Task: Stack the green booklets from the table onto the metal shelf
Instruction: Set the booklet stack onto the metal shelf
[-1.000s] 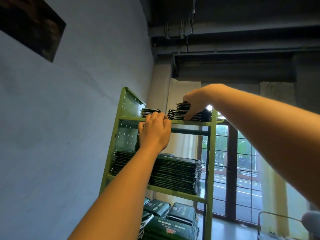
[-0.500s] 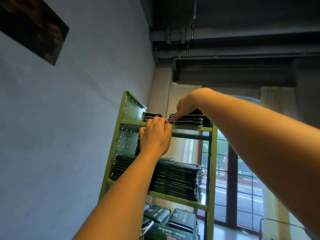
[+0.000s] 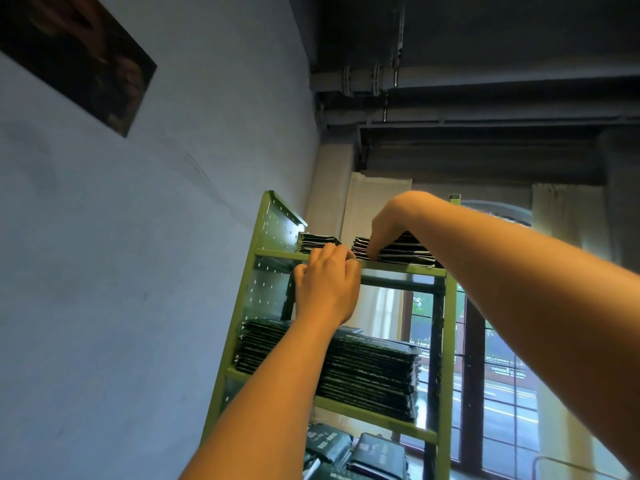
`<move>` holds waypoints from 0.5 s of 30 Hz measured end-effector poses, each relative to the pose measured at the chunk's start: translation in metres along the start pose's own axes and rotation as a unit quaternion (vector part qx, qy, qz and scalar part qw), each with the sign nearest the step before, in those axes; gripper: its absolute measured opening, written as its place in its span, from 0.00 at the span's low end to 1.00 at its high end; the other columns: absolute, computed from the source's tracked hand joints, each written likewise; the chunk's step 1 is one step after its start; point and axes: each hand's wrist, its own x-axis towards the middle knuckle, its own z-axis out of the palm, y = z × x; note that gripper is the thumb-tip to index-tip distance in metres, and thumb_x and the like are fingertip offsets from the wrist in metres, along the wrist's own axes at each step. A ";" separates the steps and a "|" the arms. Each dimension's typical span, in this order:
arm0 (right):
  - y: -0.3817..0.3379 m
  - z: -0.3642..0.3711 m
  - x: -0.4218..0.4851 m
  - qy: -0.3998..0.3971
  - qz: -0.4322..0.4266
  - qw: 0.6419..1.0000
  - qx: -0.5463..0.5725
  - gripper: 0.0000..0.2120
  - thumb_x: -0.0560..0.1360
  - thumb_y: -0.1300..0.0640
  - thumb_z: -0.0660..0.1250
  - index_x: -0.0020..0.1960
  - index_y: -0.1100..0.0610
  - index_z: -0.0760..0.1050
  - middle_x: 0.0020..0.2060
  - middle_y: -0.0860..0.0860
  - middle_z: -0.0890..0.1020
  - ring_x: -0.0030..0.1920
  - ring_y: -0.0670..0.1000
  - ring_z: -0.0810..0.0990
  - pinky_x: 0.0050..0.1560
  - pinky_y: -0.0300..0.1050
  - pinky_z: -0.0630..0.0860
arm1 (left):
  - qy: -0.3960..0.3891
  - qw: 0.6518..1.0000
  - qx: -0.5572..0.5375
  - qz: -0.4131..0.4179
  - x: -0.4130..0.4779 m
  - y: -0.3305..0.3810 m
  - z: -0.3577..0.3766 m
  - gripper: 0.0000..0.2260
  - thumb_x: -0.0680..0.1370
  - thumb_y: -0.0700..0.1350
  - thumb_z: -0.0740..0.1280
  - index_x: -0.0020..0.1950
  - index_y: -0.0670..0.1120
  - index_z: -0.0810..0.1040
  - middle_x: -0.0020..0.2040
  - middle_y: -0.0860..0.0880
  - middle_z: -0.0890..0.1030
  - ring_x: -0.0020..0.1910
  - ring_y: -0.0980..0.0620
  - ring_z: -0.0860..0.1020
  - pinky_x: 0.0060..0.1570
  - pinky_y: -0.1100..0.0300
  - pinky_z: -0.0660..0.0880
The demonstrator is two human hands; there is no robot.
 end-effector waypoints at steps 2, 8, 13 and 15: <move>0.003 0.000 -0.002 0.000 0.000 1.000 -0.003 0.14 0.78 0.49 0.62 0.39 0.57 0.75 0.36 0.51 0.79 0.37 0.48 0.77 0.52 0.44 0.73 | -0.003 1.000 -0.005 0.002 0.000 0.000 0.000 0.12 0.82 0.46 0.52 0.55 0.48 0.74 0.55 0.52 0.75 0.51 0.57 0.64 0.53 0.59 0.56; 0.006 0.003 0.004 0.020 0.006 1.000 -0.005 0.14 0.77 0.47 0.63 0.41 0.57 0.75 0.39 0.53 0.79 0.41 0.51 0.78 0.59 0.47 0.75 | -0.016 1.000 -0.007 -0.005 -0.001 0.000 -0.003 0.12 0.82 0.46 0.52 0.57 0.48 0.74 0.56 0.52 0.74 0.58 0.54 0.67 0.57 0.55 0.58; 0.009 0.003 0.004 -0.026 -0.011 0.999 0.033 0.17 0.75 0.44 0.64 0.48 0.58 0.79 0.41 0.53 0.84 0.43 0.52 0.82 0.60 0.49 0.76 | -0.021 1.000 -0.011 -0.009 -0.001 0.000 -0.003 0.12 0.82 0.46 0.52 0.57 0.48 0.74 0.57 0.52 0.74 0.58 0.53 0.67 0.58 0.54 0.59; 0.009 0.000 -0.001 -0.011 -0.035 0.999 -0.007 0.22 0.76 0.43 0.63 0.63 0.56 0.74 0.59 0.54 0.79 0.58 0.55 0.78 0.65 0.50 0.70 | -0.021 1.000 -0.017 -0.011 -0.001 0.000 -0.002 0.12 0.82 0.46 0.52 0.57 0.48 0.74 0.57 0.52 0.74 0.58 0.53 0.68 0.59 0.54 0.60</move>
